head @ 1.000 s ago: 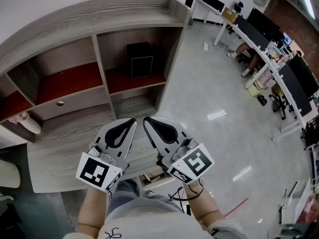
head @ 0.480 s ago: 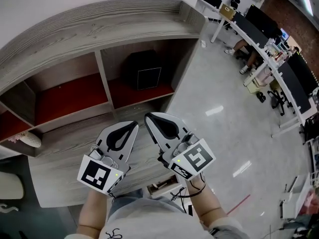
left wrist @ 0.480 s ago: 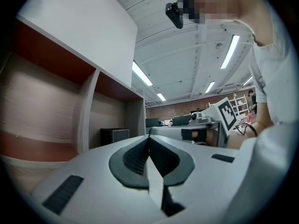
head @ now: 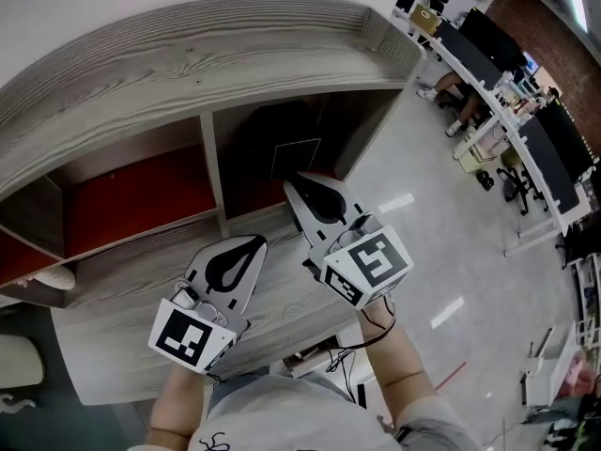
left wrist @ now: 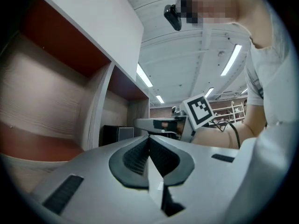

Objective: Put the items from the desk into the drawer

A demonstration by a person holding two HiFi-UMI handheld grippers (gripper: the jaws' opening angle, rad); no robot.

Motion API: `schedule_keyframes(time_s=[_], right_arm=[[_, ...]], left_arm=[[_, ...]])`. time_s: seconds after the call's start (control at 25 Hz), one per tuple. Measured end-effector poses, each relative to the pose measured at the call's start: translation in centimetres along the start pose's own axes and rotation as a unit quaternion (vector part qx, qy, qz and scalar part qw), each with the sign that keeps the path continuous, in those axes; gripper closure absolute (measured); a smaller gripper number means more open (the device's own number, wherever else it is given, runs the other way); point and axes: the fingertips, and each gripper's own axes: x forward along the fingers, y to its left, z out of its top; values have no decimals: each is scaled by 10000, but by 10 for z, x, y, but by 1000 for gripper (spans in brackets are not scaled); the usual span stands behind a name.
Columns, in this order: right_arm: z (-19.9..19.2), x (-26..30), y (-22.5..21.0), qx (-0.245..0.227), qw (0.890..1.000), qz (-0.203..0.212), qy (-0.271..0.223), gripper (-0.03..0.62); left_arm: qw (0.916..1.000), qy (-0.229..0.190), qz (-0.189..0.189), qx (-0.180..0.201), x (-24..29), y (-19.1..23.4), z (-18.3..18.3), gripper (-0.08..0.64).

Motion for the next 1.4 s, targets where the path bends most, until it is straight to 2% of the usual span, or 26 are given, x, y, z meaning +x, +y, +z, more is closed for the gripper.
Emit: schedule_keyframes(time_s=[0.32,0.56,1.2,1.4], right_arm=[[5,37,-28,-309,9980,-303,457,514],[-1,54,-37,-356,9960,-383,725,490],[-20,85,-47,-666,9824,-389,1704,459],[-22,86,-47,-611,9781,-433,1941,460]], left_arm=[[10000,-30,3,-43,-5,16,-2,552],[9998,161,21,137,-9,23,1,552],[9998,39,154,70,-14,34,5,552],[9998,-59,157,115,-12,34,8,552]])
